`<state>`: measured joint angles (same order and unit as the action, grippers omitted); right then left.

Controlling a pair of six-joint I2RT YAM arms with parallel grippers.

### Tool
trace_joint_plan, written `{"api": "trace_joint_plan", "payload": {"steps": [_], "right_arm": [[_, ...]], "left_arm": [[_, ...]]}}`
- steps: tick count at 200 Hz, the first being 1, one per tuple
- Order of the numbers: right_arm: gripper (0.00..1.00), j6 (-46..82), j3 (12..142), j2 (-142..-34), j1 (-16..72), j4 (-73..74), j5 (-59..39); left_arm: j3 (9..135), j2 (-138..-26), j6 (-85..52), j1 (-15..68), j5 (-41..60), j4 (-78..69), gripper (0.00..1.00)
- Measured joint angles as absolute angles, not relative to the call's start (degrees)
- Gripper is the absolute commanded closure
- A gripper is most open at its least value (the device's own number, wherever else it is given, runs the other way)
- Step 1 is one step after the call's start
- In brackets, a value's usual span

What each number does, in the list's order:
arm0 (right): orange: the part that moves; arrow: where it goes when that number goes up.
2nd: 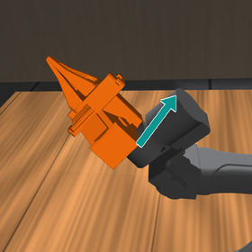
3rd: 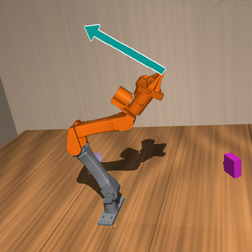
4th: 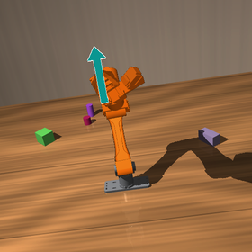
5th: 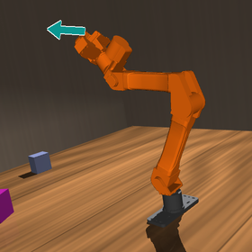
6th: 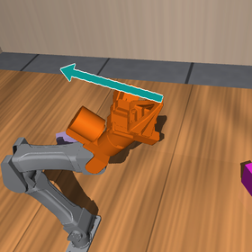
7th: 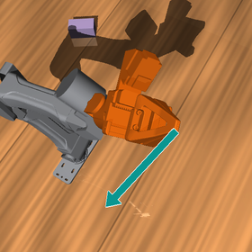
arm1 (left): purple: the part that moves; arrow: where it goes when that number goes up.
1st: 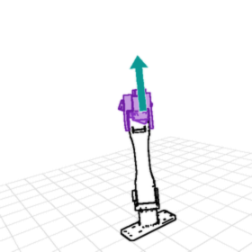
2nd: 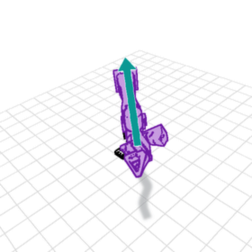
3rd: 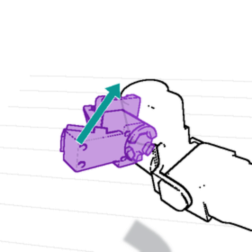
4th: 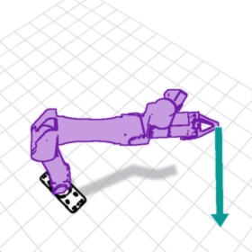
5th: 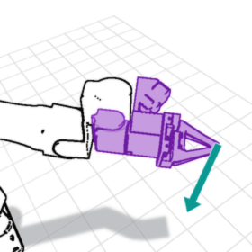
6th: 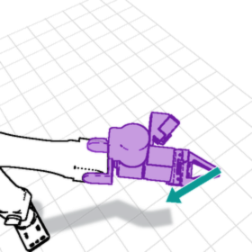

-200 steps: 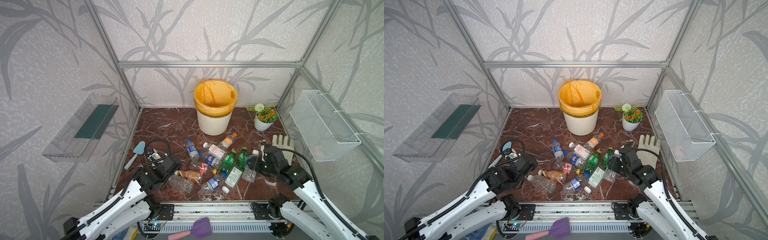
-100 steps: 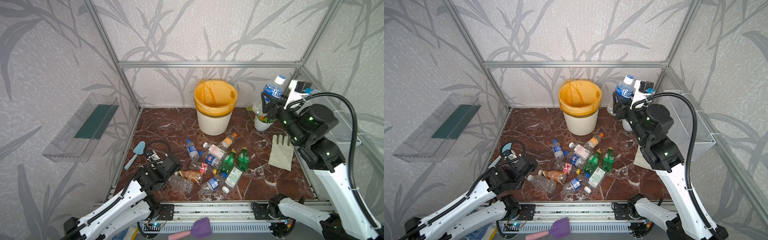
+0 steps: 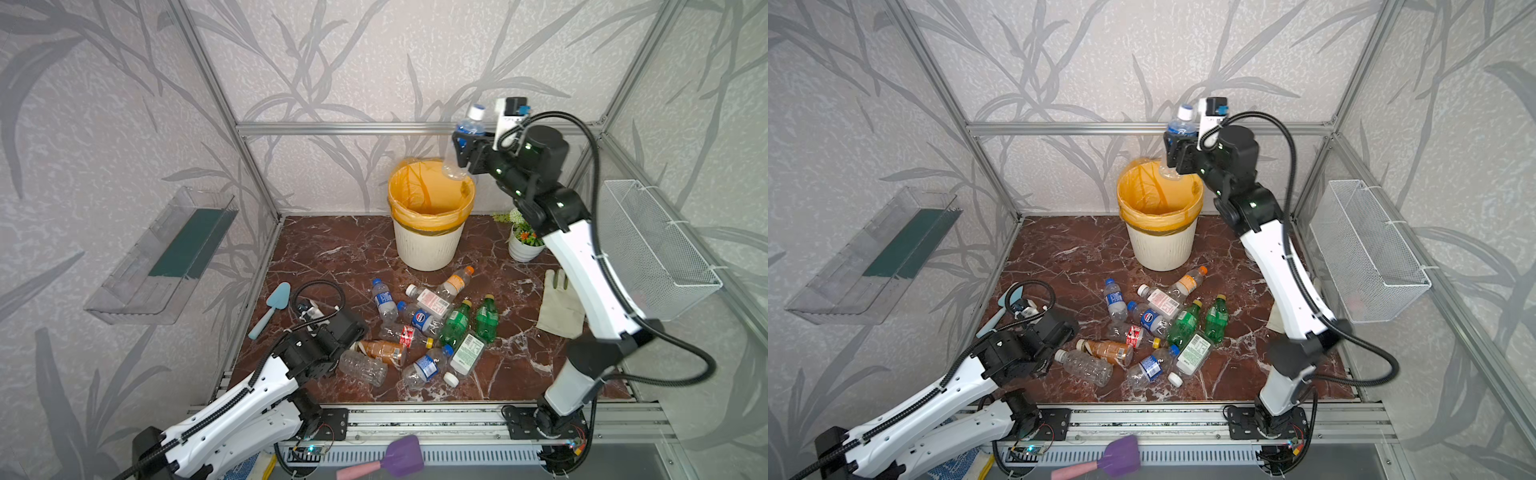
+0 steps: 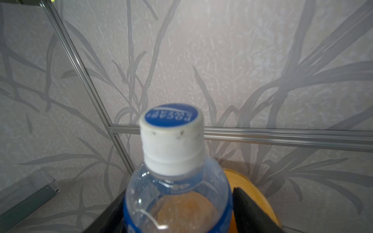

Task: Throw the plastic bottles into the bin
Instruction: 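Lift the Pocari Sweat bottle with the right gripper over the bin and release, then lower the right gripper back toward the bottles while the left gripper grasps a clear bottle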

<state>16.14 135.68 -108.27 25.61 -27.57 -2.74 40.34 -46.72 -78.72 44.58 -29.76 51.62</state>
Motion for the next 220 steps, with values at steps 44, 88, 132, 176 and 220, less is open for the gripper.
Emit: {"api": "trace_joint_plan", "payload": {"steps": [44, 88, 132, 176, 220], "right_arm": [[0.01, 16.1, 118.3, -103.4, 27.1, -34.0, -0.4], [0.01, 14.9, 113.8, -90.2, 27.4, -29.5, 0.9], [0.01, 14.7, 105.3, -83.0, 26.5, -25.1, 1.1], [0.01, 15.2, 83.8, -76.7, 23.8, -25.1, 0.9], [0.01, 16.8, 63.0, -64.4, 17.8, -28.3, 0.5]], "left_arm": [[40.9, -46.7, -79.6, 45.4, -29.3, 52.3, 0.06], [44.2, -46.4, -80.9, 46.9, -29.6, 54.9, 0.05], [44.8, -47.1, -87.9, 51.5, -29.7, 58.5, 0.02], [46.1, -51.1, -100.4, 58.0, -29.4, 62.9, 0.01], [44.5, -55.2, -108.7, 62.5, -27.9, 60.9, 0.04]]}}
